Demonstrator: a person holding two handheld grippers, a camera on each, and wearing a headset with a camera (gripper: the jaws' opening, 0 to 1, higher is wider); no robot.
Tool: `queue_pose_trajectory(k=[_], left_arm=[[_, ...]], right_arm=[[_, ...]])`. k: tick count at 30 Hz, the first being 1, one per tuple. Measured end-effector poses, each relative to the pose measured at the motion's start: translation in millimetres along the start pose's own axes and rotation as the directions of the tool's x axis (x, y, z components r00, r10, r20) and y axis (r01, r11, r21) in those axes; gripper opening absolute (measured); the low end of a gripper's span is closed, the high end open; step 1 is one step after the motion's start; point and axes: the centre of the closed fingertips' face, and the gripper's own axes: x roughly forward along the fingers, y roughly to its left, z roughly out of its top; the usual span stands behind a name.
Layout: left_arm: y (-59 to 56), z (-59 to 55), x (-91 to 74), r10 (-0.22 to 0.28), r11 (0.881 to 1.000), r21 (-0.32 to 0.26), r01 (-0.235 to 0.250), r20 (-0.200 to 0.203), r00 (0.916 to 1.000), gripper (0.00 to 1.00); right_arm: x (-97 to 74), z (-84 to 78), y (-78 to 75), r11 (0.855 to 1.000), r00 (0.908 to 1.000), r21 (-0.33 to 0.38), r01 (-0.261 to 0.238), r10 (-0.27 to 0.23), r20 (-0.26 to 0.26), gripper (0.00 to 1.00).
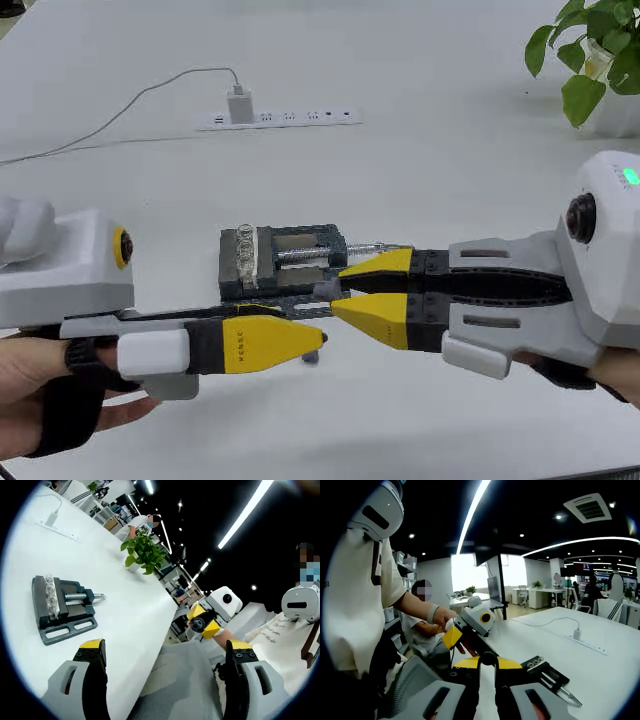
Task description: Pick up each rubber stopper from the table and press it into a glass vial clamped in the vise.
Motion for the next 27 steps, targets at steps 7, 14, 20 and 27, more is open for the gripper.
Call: queue_pose_trajectory(k=[7, 14, 20, 27], left_arm=[[33.2, 1.9, -12.9, 0.199, 0.954, 0.231, -0.189, -0.019, 0.9798, 0.99], [61.0, 5.5, -28.9, 0.378, 0.834, 0.430, -0.345, 0.009, 0.9257, 0.99], [71.6, 2.8, -38.8, 0.451, 0.758, 0.519, -0.396, 0.021, 0.8921, 0.99], [79.8, -9.2, -49.3, 0.503, 0.702, 0.588, -0.403, -0.008, 0.8645, 0.99]], right_arm=[[-1.2, -7.9, -1.8, 1.000, 0.9997, 0.016, 0.002, -0.002, -0.023, 0.06], [-1.3, -15.5, -2.4, 0.999, 0.9990, 0.041, 0.002, -0.001, -0.044, 0.06], [-1.7, -22.5, -2.2, 0.998, 0.9978, 0.057, 0.000, 0.004, -0.067, 0.06], [-0.4, -39.4, -5.2, 0.997, 0.9911, 0.077, -0.001, 0.011, -0.132, 0.06]])
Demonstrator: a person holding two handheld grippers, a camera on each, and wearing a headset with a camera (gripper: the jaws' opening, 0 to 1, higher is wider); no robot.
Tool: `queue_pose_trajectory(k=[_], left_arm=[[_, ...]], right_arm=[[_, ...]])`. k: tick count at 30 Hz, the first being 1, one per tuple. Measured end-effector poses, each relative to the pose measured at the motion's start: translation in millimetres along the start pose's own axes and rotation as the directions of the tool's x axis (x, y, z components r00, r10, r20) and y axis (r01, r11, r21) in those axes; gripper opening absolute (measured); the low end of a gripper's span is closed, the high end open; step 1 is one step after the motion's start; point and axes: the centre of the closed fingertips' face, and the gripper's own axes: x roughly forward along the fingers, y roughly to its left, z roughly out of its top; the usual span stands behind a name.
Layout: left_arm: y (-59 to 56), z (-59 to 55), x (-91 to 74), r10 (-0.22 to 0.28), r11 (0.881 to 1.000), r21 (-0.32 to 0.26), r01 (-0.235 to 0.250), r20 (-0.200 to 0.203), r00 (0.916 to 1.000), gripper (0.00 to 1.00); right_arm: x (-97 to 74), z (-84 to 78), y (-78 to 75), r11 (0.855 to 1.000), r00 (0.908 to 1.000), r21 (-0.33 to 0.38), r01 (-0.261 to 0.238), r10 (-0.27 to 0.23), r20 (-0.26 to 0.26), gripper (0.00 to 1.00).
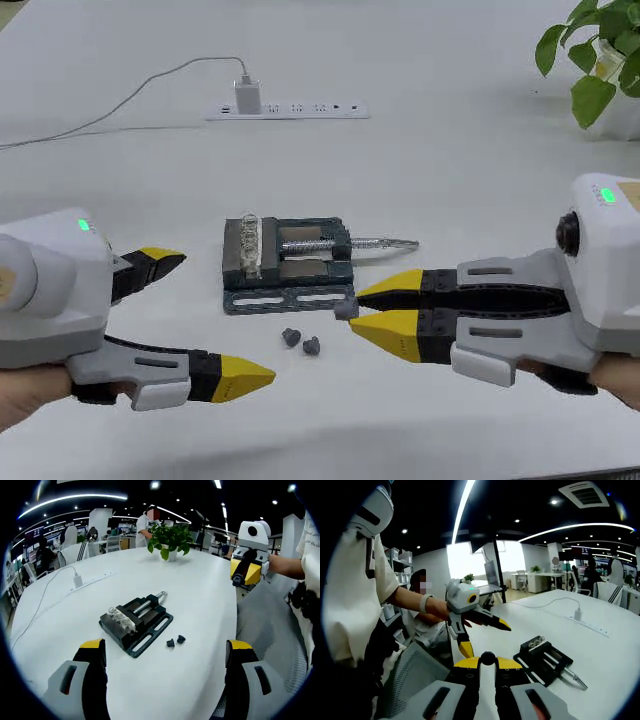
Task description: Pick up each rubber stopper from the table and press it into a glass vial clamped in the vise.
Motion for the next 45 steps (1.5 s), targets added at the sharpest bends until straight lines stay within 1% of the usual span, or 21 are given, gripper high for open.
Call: queue_pose_trajectory(k=[4, 6, 13, 16, 18, 19, 20, 22, 24, 25, 27, 28, 29, 31, 32, 35, 37, 39, 41, 44, 45], left_arm=[[-0.4, -5.4, -3.8, 0.007, 1.000, 0.001, -0.007, -0.004, 1.0000, 0.99], [0.6, -7.1, -5.4, 0.015, 1.000, 0.010, -0.015, -0.010, 0.9998, 0.99], [2.0, -10.7, -12.2, 0.031, 1.000, 0.007, -0.031, -0.005, 0.9995, 0.99], [2.7, -14.9, -14.2, 0.036, 0.999, 0.013, -0.036, -0.016, 0.9992, 0.99], [3.7, -18.0, -16.4, 0.044, 0.999, 0.025, -0.043, -0.027, 0.9987, 0.99], [3.7, -19.4, -17.9, 0.045, 0.999, 0.027, -0.045, -0.030, 0.9985, 0.99], [4.2, -20.7, -18.7, 0.048, 0.998, 0.032, -0.047, -0.034, 0.9983, 0.99], [5.2, -24.7, -21.0, 0.053, 0.998, 0.048, -0.050, -0.053, 0.9972, 0.99], [6.5, -27.0, -23.8, 0.059, 0.997, 0.053, -0.056, -0.058, 0.9966, 0.99], [6.9, -28.0, -24.9, 0.060, 0.997, 0.051, -0.057, -0.060, 0.9964, 0.99], [8.2, -29.6, -27.5, 0.066, 0.997, 0.049, -0.063, -0.060, 0.9960, 0.99], [8.7, -30.6, -28.3, 0.068, 0.997, 0.046, -0.065, -0.063, 0.9957, 0.99], [9.4, -32.0, -29.7, 0.071, 0.997, 0.042, -0.069, -0.064, 0.9954, 0.99], [10.2, -33.3, -31.1, 0.077, 0.996, 0.041, -0.074, -0.064, 0.9950, 0.99], [10.9, -34.8, -31.8, 0.081, 0.996, 0.037, -0.078, -0.068, 0.9944, 0.99], [12.8, -36.3, -33.6, 0.092, 0.995, 0.033, -0.090, -0.065, 0.9936, 0.99], [14.7, -36.7, -34.7, 0.100, 0.995, 0.028, -0.099, -0.064, 0.9929, 0.99], [16.0, -36.6, -35.5, 0.104, 0.994, 0.019, -0.103, -0.060, 0.9927, 0.99], [17.1, -36.6, -35.7, 0.108, 0.994, 0.016, -0.107, -0.057, 0.9925, 0.99], [17.0, -37.9, -35.6, 0.107, 0.994, 0.017, -0.106, -0.059, 0.9925, 0.99], [16.8, -38.8, -35.5, 0.105, 0.994, 0.018, -0.104, -0.064, 0.9924, 0.99]], right_arm=[[1.7, -13.0, -4.8, 1.000, 0.9974, -0.003, 0.001, -0.001, -0.072, 0.06], [2.3, -15.1, -5.3, 1.000, 0.9962, 0.000, -0.008, 0.008, -0.087, 0.06], [4.3, -29.1, -17.8, 1.000, 0.9817, -0.001, -0.019, 0.019, -0.189, 0.06], [5.3, -36.1, -22.8, 0.999, 0.9671, -0.025, -0.031, 0.023, -0.253, 0.06], [7.5, -38.2, -24.0, 0.998, 0.9568, -0.029, -0.052, 0.041, -0.288, 0.06], [8.4, -39.9, -25.4, 0.997, 0.9468, -0.044, -0.067, 0.049, -0.318, 0.06], [9.5, -40.6, -26.8, 0.995, 0.9399, -0.061, -0.078, 0.053, -0.337, 0.06], [15.5, -37.4, -30.0, 0.994, 0.9371, -0.064, -0.085, 0.058, -0.344, 0.06], [19.7, -38.3, -33.9, 0.992, 0.9241, -0.075, -0.102, 0.067, -0.376, 0.06], [22.2, -38.6, -35.6, 0.991, 0.9202, -0.075, -0.107, 0.070, -0.385, 0.06], [26.3, -42.3, -42.2, 0.989, 0.9043, -0.086, -0.124, 0.077, -0.420, 0.06], [27.7, -43.2, -47.0, 0.987, 0.8996, -0.096, -0.130, 0.077, -0.430, 0.06], [30.1, -44.8, -49.2, 0.987, 0.8910, -0.091, -0.135, 0.081, -0.447, 0.06], [33.0, -45.5, -52.0, 0.983, 0.8815, -0.107, -0.147, 0.081, -0.465, 0.06], [34.7, -46.5, -55.0, 0.982, 0.8713, -0.115, -0.151, 0.077, -0.485, 0.06], [38.9, -46.2, -59.7, 0.976, 0.8519, -0.134, -0.170, 0.077, -0.518, 0.06], [41.0, -46.5, -63.8, 0.968, 0.8321, -0.161, -0.190, 0.072, -0.550, 0.06], [43.8, -45.8, -69.8, 0.964, 0.8156, -0.179, -0.198, 0.060, -0.575, 0.06], [47.2, -43.2, -73.9, 0.962, 0.8098, -0.183, -0.204, 0.061, -0.584, 0.06], [53.0, -38.1, -83.7, 0.955, 0.7944, -0.199, -0.221, 0.058, -0.605, 0.06], [54.2, -37.3, -88.0, 0.953, 0.7913, -0.204, -0.225, 0.056, -0.609, 0.06]])
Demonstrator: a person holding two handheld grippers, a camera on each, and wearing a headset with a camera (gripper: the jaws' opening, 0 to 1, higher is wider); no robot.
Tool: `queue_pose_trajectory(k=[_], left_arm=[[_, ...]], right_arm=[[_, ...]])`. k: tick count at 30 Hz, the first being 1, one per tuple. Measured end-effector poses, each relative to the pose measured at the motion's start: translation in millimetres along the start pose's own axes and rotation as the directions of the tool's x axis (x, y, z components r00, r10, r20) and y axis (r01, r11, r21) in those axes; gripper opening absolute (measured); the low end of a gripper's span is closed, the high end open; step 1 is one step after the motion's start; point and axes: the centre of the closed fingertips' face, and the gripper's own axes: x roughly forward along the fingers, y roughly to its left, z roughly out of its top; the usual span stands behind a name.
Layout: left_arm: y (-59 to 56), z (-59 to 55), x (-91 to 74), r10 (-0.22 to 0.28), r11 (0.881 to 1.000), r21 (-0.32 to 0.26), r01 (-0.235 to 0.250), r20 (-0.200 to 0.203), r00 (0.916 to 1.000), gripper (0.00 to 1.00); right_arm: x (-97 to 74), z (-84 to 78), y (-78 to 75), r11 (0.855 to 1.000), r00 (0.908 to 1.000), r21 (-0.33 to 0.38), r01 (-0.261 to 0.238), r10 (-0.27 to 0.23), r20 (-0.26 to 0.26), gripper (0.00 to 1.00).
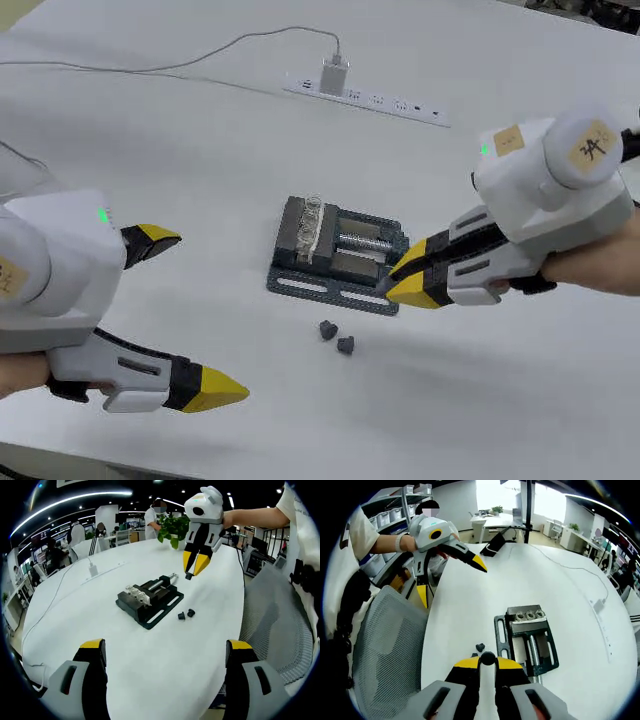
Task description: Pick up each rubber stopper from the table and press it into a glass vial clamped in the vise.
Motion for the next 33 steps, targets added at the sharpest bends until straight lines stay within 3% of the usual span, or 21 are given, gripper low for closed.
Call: queue_pose_trajectory(k=[5, 16, 26, 33], left_arm=[[0.3, -2.4, 1.1, -0.001, 1.000, 0.005, 0.001, -0.008, 1.0000, 0.99], [-1.3, -5.3, 3.6, -0.006, 1.000, 0.010, 0.006, -0.016, 0.9998, 0.99], [-1.6, -7.1, 6.6, -0.016, 1.000, 0.012, 0.016, -0.023, 0.9996, 0.99], [5.4, -9.1, 7.1, 0.001, 1.000, -0.012, -0.002, -0.021, 0.9998, 0.99]], right_arm=[[2.1, 7.7, -20.4, 0.999, 0.9994, -0.039, -0.005, 0.004, -0.035, 0.06], [6.4, 27.0, -43.8, 0.989, 0.9912, -0.139, -0.044, 0.026, -0.130, 0.05], [14.0, 36.0, -60.9, 0.974, 0.9751, -0.207, -0.087, 0.041, -0.218, 0.05], [23.3, 45.7, -75.4, 0.962, 0.9618, -0.247, -0.114, 0.045, -0.270, 0.05]])
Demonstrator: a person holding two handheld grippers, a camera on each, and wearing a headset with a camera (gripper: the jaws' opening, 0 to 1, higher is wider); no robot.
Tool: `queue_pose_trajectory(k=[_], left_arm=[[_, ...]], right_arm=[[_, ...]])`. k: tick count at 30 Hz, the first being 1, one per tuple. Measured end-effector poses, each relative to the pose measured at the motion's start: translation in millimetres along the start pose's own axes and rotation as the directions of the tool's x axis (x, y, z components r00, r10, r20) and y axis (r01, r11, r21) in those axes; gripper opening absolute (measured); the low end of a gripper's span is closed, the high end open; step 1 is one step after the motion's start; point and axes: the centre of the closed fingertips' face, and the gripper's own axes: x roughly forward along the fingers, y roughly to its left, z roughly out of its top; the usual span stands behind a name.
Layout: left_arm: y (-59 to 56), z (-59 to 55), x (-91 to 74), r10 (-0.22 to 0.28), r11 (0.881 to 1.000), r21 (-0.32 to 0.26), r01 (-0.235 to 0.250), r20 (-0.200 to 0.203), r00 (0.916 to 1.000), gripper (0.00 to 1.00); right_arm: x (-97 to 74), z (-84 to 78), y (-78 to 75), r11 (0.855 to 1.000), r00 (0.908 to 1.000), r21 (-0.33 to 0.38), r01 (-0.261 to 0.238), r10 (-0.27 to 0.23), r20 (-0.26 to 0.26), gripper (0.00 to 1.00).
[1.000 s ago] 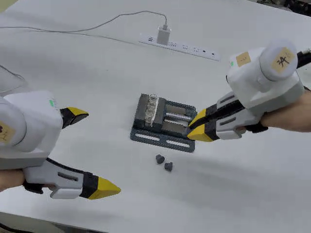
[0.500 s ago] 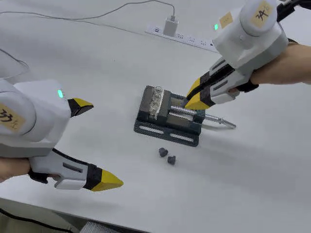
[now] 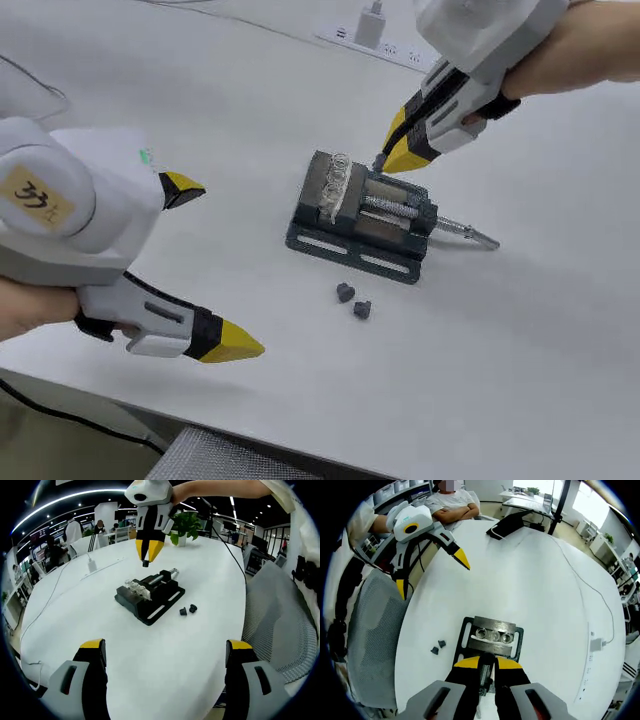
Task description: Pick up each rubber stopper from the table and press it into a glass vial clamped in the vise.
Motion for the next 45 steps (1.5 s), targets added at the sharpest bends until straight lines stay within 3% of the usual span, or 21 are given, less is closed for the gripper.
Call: queue_pose_trajectory(k=[4, 13, 20, 24, 45], left_arm=[[8.0, -2.3, -2.2, 0.020, 0.999, -0.028, -0.020, 0.012, 0.9997, 0.99], [12.9, -7.5, -4.2, 0.041, 0.997, -0.061, -0.039, 0.025, 0.9988, 0.99], [12.3, -11.1, -3.5, 0.041, 0.996, -0.077, -0.038, 0.032, 0.9987, 0.99], [11.6, -14.4, -2.4, 0.039, 0.996, -0.086, -0.036, 0.029, 0.9988, 0.99], [10.8, -25.5, -2.0, 0.023, 0.994, -0.103, -0.022, 0.005, 0.9997, 0.99]], right_arm=[[5.2, 8.1, -6.1, 1.000, 0.9998, -0.023, -0.006, 0.006, -0.016, 0.05], [13.5, 20.8, 0.2, 0.998, 0.9990, -0.069, -0.015, 0.013, -0.043, 0.05], [25.8, 20.0, -16.1, 0.996, 0.9966, -0.087, -0.027, 0.020, -0.080, 0.05], [30.2, 17.9, -17.4, 0.995, 0.9950, -0.087, -0.038, 0.030, -0.095, 0.05], [47.7, 11.6, -48.7, 0.994, 0.9901, -0.099, -0.050, 0.036, -0.136, 0.05]])
